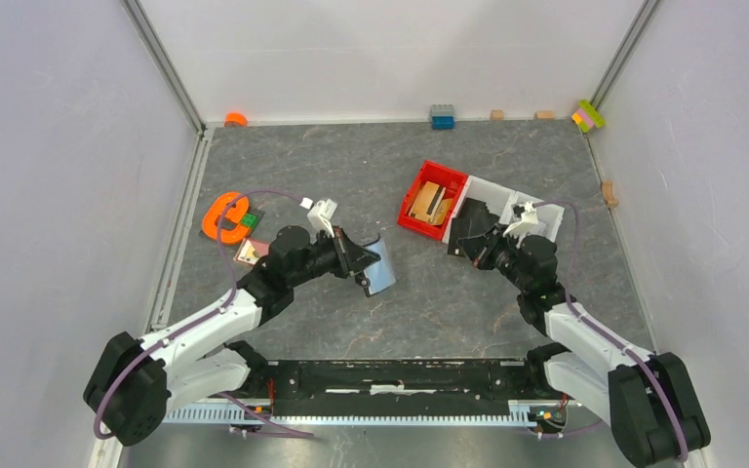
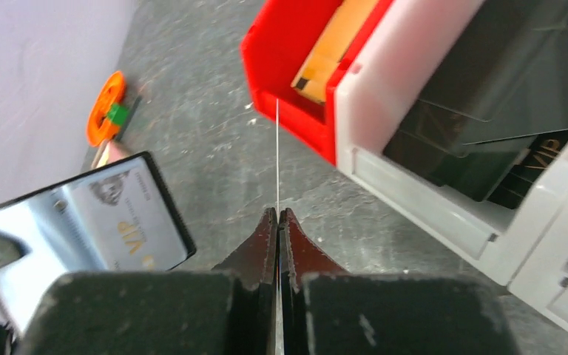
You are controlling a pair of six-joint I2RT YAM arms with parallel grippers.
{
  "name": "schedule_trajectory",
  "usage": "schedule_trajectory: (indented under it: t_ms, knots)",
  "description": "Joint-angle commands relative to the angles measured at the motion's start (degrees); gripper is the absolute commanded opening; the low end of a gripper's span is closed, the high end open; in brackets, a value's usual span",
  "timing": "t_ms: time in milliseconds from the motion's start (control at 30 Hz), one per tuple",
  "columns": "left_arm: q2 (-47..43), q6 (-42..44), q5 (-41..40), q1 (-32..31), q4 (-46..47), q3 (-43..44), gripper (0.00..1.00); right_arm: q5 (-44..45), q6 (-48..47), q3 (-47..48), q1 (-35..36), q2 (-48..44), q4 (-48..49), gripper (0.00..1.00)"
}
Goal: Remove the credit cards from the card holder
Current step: Place the credit card in the storage box.
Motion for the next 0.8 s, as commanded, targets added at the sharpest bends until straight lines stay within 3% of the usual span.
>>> schedule_trajectory:
  t_ms: [0,200,467,767]
  knots:
    - [-0.12,-3.66,-3.75,0.3,-0.94,5.06,0.02,10.45,1.46,7.56,-0.22,1.75,-6.23,0.0]
    - [0.24,-1.96,-14.32,0.3,-1.12,7.83,0.02,25.09,3.42,17.4,-0.17,5.46,-18.45,0.0]
    - [1.54,9.38,-16.06,0.3,1.22,7.69,0.02,25.46,5.68,20.74,-0.56,12.39,-14.46,0.0]
    - [-5.31,10.13,-17.21,0.25,2.1,3.49,0.02,23.37,3.17,21.19,-2.46,17.36,-11.19,0.0]
